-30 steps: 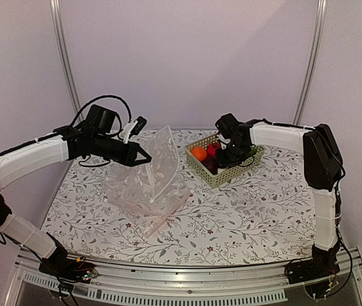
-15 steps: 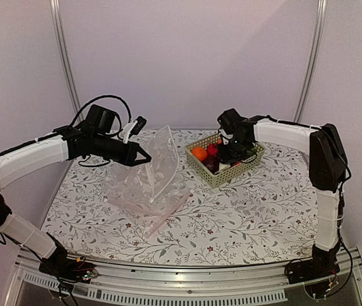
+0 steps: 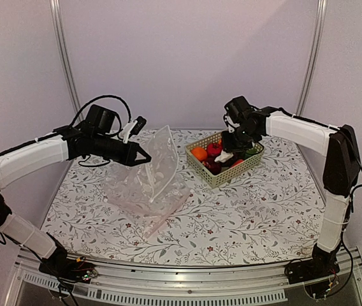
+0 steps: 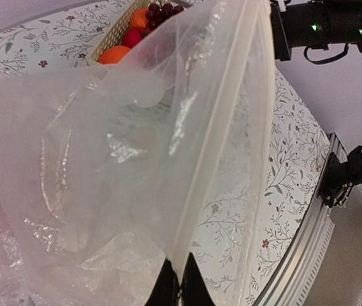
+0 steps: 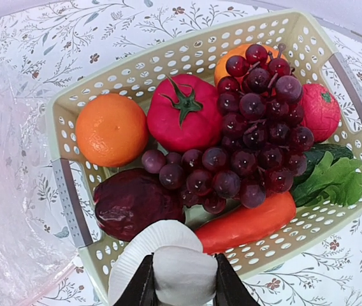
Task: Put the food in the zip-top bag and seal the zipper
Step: Pick up the fake vegetable from the bin.
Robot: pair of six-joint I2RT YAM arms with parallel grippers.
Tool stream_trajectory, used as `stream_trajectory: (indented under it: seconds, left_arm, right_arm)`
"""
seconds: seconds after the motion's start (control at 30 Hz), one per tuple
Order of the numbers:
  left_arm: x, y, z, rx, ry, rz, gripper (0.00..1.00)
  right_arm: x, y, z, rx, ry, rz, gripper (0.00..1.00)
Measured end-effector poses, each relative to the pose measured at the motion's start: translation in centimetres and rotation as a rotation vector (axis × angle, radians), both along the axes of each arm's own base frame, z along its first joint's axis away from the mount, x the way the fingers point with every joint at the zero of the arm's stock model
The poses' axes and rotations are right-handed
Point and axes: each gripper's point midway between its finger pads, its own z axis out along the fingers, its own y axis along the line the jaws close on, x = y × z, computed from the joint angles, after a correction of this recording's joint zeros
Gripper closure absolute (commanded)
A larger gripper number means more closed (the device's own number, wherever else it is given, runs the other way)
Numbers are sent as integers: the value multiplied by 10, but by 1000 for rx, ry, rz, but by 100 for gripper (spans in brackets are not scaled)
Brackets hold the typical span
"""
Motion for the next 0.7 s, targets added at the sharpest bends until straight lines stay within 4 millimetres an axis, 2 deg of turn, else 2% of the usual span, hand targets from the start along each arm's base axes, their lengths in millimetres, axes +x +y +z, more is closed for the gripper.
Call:
stream_trajectory:
  seconds: [0.13,0.33,0.4,0.53,0.7]
  left_arm:
    - [0,0,0,0,0,0,100]
    - [0,0,0,-2,2,-2,100]
    - [-1,-1,1,-7,5,-6,100]
    - [-3,-2,1,-16,13,-13,100]
    - [-4,-4,2,-25,19,-19,100]
  right_arm:
    - [0,0,-2,5,2,-7,85]
    - [-7,-1,-19,18,37,-19,85]
    - [-9,1,-18,32,40,-14,85]
    - [-13,5,10,94,3,4,84]
    - [-29,9,76,233,-103,55,84]
